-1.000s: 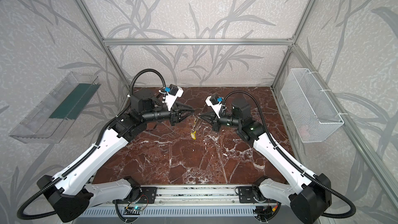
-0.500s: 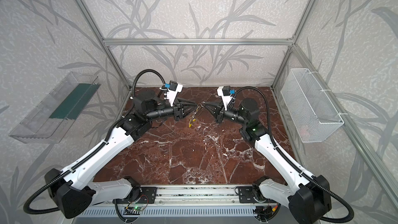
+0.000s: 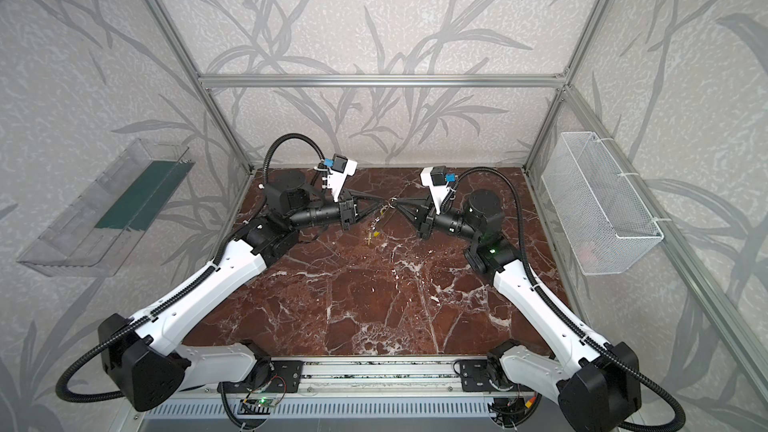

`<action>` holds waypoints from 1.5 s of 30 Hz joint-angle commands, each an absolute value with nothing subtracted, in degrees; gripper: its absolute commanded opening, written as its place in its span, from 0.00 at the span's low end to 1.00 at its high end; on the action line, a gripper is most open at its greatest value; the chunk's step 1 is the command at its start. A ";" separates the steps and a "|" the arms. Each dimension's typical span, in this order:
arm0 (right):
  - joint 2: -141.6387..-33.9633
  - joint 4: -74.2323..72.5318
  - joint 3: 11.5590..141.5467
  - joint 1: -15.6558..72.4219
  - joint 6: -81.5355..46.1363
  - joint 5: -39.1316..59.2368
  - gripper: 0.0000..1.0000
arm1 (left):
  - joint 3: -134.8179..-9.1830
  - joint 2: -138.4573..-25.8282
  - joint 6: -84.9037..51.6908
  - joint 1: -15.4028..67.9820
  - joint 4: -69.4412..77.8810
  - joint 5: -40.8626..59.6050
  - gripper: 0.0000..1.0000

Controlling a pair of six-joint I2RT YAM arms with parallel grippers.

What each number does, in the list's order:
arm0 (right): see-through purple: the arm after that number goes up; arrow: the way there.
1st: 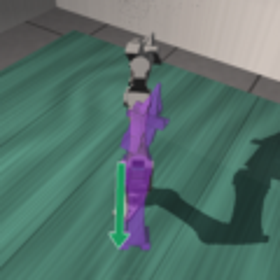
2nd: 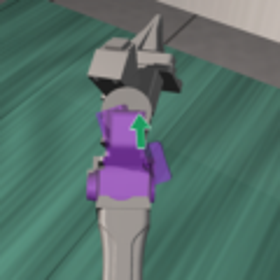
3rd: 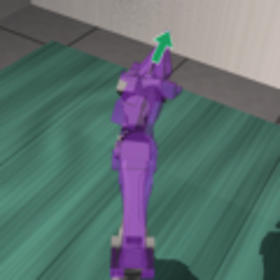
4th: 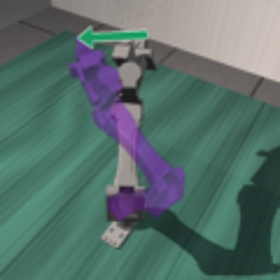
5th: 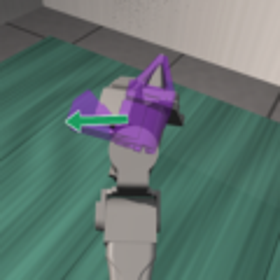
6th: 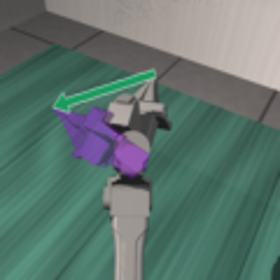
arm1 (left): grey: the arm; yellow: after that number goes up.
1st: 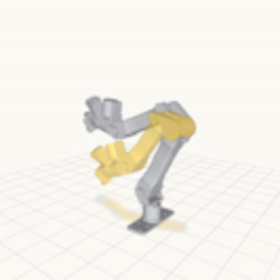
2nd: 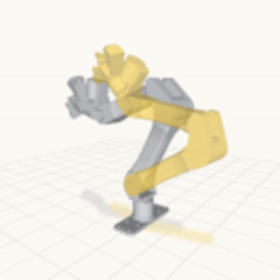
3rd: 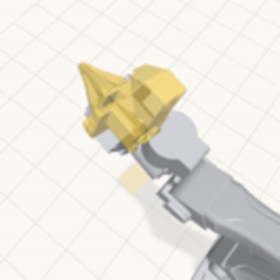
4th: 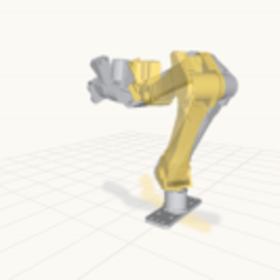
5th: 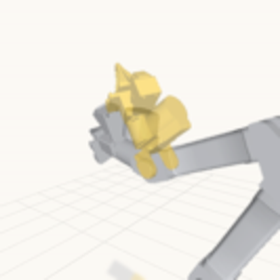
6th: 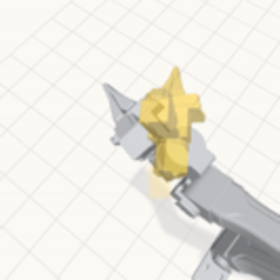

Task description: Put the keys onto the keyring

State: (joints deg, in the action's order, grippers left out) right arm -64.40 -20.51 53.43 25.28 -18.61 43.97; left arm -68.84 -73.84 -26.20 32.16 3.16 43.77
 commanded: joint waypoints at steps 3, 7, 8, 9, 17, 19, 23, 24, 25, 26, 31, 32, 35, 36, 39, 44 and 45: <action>-62.93 -22.35 54.14 25.44 -18.69 44.65 0.00 | -69.32 -74.24 -27.33 31.97 5.55 47.86 0.00; -63.28 -23.30 54.23 25.49 -19.24 44.52 0.00 | -69.55 -74.70 -27.27 31.98 4.54 48.69 0.00; -63.35 -23.29 54.23 25.48 -19.25 44.56 0.00 | -69.53 -74.67 -27.17 32.00 4.43 48.98 0.00; -63.29 -23.38 54.23 25.49 -19.37 44.56 0.00 | -69.61 -74.71 -27.13 32.05 4.40 49.18 0.00; -63.36 -25.20 54.32 25.58 -20.54 44.30 0.00 | -70.71 -76.67 -26.88 32.74 2.53 51.39 0.00; -63.46 -25.60 54.48 25.58 -20.76 44.13 0.00 | -71.39 -77.37 -26.38 33.24 1.74 52.31 0.00; -63.80 -25.72 54.67 25.61 -20.65 44.04 0.00 | -72.55 -78.00 -24.83 34.12 -0.21 53.89 0.00; -63.81 -25.76 54.64 25.66 -20.70 43.90 0.00 | -72.78 -78.13 -24.11 34.26 -1.15 54.05 0.00; -63.81 -25.88 54.58 25.66 -20.66 43.79 0.00 | -73.14 -78.29 -23.11 34.40 -2.54 53.84 0.00; -63.81 -25.90 54.58 25.66 -20.67 43.62 0.00 | -73.37 -78.41 -22.17 34.66 -3.88 53.70 0.00; -64.14 -26.35 54.92 25.66 -20.65 43.42 0.00 | -73.63 -78.92 -19.77 35.02 -7.31 53.64 0.00; -64.18 -26.46 54.98 25.65 -20.65 43.33 0.00 | -73.57 -79.00 -19.01 35.01 -8.07 53.30 0.00; -64.38 -26.72 55.11 25.66 -20.57 43.15 0.00 | -73.61 -79.16 -17.02 35.03 -10.30 52.67 0.00; -64.49 -26.61 55.19 25.64 -20.57 43.24 0.00 | -73.54 -79.14 -16.96 34.92 -10.29 52.44 0.00; -64.64 -26.36 55.19 25.62 -20.31 43.33 0.00 | -73.56 -78.69 -16.96 34.63 -9.75 51.66 0.00; -64.60 -25.93 54.93 25.66 -19.69 42.72 0.00 | -72.28 -76.05 -17.49 32.86 -7.44 47.52 0.00; -64.68 -26.09 54.93 25.65 -19.70 42.71 0.00 | -71.95 -75.42 -17.49 32.44 -7.06 47.20 0.00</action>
State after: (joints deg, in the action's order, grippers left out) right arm -64.73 -23.22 53.45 25.50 -19.99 43.20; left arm -72.20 -78.37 -18.59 33.47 -9.21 49.28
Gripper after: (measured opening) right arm 0.046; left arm 0.049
